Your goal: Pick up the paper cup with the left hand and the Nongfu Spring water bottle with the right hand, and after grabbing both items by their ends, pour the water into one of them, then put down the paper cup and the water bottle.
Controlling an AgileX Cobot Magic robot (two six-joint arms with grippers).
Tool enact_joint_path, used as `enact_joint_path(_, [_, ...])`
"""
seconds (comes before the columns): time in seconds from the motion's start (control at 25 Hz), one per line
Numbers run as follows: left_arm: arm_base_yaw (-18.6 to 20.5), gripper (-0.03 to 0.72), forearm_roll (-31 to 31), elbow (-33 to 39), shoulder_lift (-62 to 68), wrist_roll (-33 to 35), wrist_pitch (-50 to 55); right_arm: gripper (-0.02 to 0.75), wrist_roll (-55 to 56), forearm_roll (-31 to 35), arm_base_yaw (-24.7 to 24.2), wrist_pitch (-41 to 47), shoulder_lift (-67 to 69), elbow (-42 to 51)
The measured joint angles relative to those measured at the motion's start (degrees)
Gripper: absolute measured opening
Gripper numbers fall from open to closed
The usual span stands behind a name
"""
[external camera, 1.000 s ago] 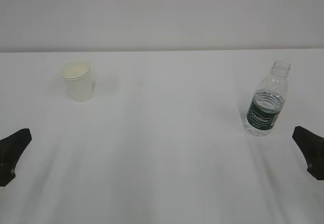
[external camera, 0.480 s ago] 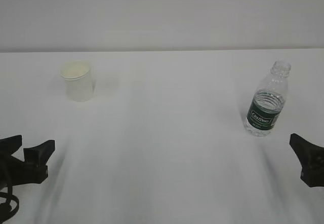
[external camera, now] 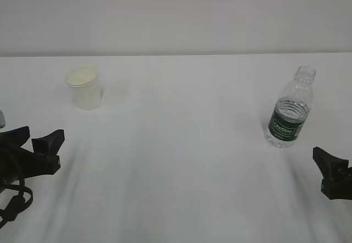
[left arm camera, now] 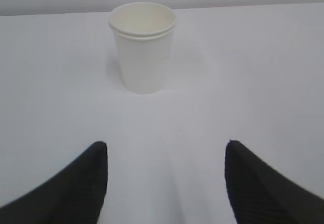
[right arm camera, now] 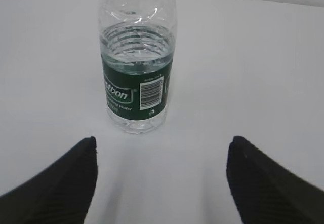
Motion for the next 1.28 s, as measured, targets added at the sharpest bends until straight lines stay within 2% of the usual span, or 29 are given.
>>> enact_joint_path(0.24, [0.00,0.513,-0.24,-0.12,0.00,0.09,0.00,0.593,-0.13,-0.13,0.00,-0.10,3.18,-1.96])
enact_joint_path(0.6, [0.00,0.513,3.07,-0.12,0.00,0.13,0.00,0.593,-0.13,-2.46,0.00,-0.10,8.12,-5.98])
enact_joint_path(1.28, [0.00,0.513,3.21,-0.12,0.00,0.13,0.00,0.593,3.74,-3.75,0.00,-0.13,16.36,-14.38])
